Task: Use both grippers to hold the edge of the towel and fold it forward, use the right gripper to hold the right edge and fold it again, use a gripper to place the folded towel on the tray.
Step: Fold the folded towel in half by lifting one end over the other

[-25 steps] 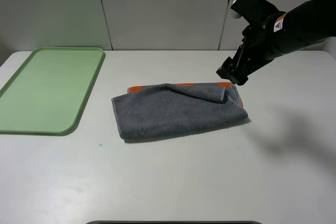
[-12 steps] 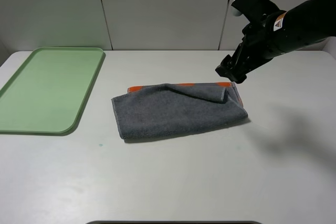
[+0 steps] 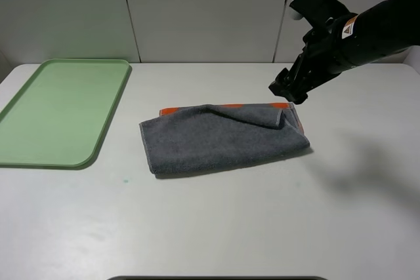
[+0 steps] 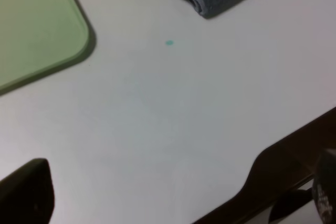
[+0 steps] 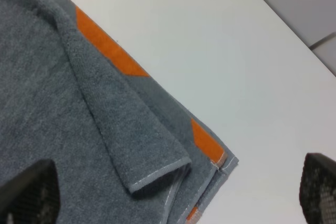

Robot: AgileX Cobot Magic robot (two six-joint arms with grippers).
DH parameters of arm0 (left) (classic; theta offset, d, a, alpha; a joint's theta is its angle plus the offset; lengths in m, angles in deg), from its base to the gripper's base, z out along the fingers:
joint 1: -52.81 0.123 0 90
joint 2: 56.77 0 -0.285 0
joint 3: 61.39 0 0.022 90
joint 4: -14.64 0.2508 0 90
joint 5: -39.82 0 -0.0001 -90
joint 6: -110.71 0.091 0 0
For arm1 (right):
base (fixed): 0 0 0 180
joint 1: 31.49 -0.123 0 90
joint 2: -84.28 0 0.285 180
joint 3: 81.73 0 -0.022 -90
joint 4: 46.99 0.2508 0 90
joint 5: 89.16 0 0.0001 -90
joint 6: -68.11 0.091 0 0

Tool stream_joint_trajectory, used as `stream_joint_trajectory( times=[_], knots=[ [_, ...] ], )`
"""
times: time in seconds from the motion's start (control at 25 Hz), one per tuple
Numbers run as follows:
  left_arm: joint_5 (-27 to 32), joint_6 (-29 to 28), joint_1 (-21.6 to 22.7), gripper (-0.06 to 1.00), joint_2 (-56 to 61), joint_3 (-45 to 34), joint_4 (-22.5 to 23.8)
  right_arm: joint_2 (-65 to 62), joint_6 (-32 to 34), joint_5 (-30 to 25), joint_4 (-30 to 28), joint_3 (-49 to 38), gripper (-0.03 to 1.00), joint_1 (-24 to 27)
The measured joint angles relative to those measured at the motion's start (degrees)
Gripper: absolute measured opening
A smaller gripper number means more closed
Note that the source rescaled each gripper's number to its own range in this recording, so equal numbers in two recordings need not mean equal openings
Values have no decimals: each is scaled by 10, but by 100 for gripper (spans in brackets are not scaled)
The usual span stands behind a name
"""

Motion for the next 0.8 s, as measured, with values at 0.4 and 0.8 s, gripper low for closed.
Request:
stream_joint_trajectory(
  times=[0.4,0.8],
  knots=[
    [-8,47,25,100,0,0,29,0,10,-1,0,0,100,0],
    [-8,39,209,100,10,0,28,0,10,-1,0,0,100,0]
  ],
)
